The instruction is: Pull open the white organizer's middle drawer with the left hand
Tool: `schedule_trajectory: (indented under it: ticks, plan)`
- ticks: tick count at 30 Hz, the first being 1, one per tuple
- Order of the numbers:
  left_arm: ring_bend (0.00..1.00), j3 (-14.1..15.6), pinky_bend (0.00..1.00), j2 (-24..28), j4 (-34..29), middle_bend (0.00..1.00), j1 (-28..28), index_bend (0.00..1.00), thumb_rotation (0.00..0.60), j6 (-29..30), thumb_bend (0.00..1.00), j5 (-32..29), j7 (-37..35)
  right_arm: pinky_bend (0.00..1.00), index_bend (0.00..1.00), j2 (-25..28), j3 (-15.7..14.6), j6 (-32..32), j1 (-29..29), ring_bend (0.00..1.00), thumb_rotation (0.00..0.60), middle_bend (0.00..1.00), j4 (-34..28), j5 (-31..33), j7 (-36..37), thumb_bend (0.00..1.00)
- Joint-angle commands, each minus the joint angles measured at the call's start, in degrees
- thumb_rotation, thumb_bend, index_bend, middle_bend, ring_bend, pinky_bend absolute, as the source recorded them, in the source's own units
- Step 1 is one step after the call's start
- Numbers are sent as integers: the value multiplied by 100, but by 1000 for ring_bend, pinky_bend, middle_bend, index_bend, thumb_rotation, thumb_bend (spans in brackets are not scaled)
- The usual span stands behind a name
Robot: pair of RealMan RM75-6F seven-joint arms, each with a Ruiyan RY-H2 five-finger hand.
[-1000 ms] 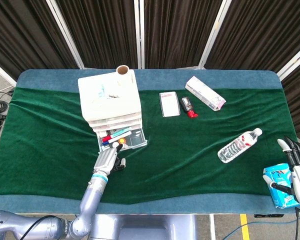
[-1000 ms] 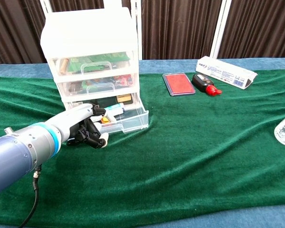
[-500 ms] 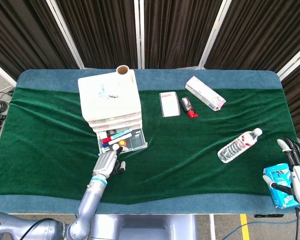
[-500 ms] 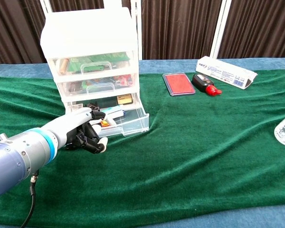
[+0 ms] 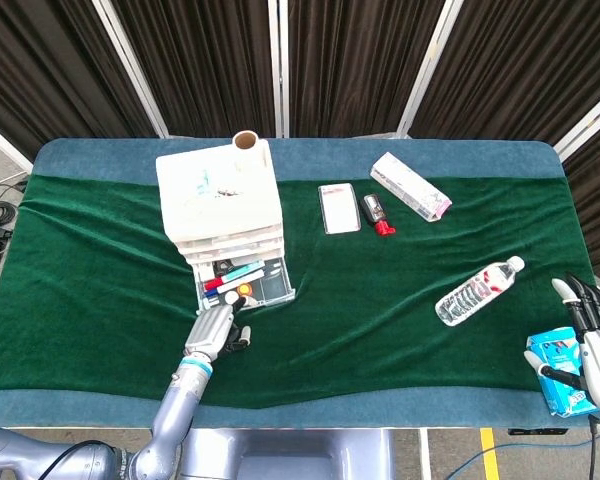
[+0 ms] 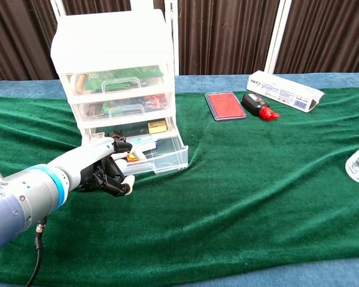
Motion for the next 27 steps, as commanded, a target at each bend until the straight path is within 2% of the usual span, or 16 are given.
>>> schedule_trajectory:
  ticks: [1, 3, 6, 10, 13, 16, 19, 22, 24, 27]
  plan:
    - [901, 19, 927, 14, 17, 944, 30, 231, 600, 12, 610, 161, -85, 0, 55, 2, -3, -9, 2, 0, 600, 0, -8, 0, -6, 44]
    - [901, 43, 927, 16, 44, 944, 54, 100, 600, 21, 601, 298, -156, 0, 54, -3, -3, -13, 3, 0, 600, 0, -4, 3, -9, 44]
    - [901, 41, 927, 31, 55, 944, 87, 1, 600, 39, 587, 489, -270, 0, 52, -5, -7, -22, 6, 0, 600, 0, -5, 3, -19, 43]
    - [901, 48, 927, 69, 44, 944, 121, 0, 600, 78, 583, 689, -347, 0, 50, -7, -6, -21, 6, 0, 600, 0, -6, 5, -29, 44]
    - [900, 171, 915, 170, -53, 943, 202, 0, 600, 241, 578, 1120, -393, 0, 50, -6, -2, -21, 6, 0, 600, 0, 1, 11, -40, 44]
    - [846, 343, 869, 269, -99, 884, 289, 0, 600, 405, 569, 1572, -426, 0, 48, -9, 5, -19, 6, 0, 600, 0, 11, 21, -41, 43]
    - [685, 755, 770, 574, -219, 718, 497, 0, 600, 837, 550, 2442, -338, 0, 48, -20, 24, -18, 7, 0, 600, 0, 26, 52, -74, 44]
    - [495, 1040, 624, 785, -269, 500, 676, 0, 600, 1096, 532, 2952, -360, 0, 48, -38, 31, 5, 3, 0, 600, 0, 27, 48, -118, 42]
    - [314, 1198, 466, 910, -283, 308, 772, 0, 600, 1217, 505, 3208, -392, 0, 48, -46, 32, 16, 2, 0, 600, 0, 28, 38, -152, 43]
    - [68, 1589, 288, 1284, -325, 86, 1008, 0, 600, 1494, 456, 3760, -414, 0, 48, -82, 36, 29, 1, 0, 600, 0, 30, 36, -281, 43]
